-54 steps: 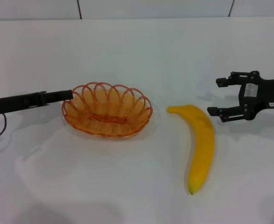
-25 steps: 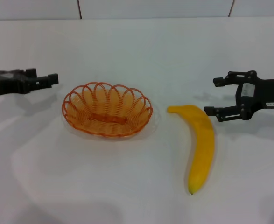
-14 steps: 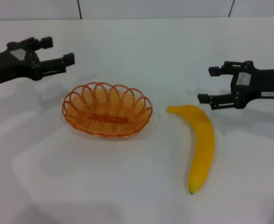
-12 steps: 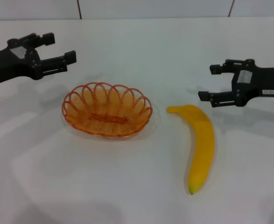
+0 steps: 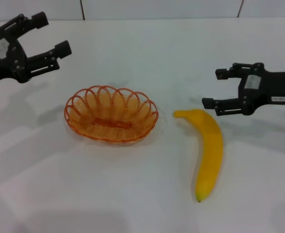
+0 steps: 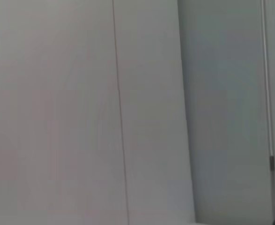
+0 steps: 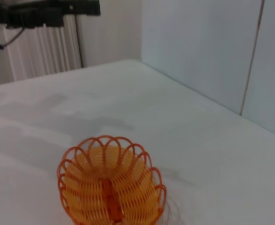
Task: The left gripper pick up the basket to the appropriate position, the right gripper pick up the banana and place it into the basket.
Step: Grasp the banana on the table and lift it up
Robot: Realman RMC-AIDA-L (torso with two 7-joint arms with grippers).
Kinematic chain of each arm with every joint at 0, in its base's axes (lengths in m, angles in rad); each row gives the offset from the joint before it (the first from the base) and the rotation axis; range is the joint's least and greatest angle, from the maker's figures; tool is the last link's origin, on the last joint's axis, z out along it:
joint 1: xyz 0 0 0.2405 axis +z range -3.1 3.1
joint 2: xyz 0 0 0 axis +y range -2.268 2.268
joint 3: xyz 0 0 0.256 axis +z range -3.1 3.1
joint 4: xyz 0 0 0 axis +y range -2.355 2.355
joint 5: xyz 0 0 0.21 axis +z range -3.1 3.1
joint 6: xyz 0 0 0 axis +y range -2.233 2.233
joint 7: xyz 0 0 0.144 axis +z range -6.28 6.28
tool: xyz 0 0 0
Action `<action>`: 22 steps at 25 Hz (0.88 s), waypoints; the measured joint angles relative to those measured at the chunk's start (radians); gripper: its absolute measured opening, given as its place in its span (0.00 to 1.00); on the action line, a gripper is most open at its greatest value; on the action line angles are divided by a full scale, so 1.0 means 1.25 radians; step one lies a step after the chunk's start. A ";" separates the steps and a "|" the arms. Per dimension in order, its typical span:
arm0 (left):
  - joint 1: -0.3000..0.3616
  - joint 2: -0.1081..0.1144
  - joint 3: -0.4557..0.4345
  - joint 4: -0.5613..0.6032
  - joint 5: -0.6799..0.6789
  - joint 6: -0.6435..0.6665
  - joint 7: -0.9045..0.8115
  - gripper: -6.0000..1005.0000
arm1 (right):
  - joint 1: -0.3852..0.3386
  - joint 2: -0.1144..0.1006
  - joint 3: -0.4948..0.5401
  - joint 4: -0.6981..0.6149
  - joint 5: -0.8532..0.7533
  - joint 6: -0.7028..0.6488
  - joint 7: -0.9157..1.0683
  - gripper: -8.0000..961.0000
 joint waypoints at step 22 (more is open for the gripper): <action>-0.033 0.007 0.004 -0.053 0.038 0.005 0.003 0.89 | -0.044 -0.003 -0.332 -0.285 -0.316 0.129 0.459 0.92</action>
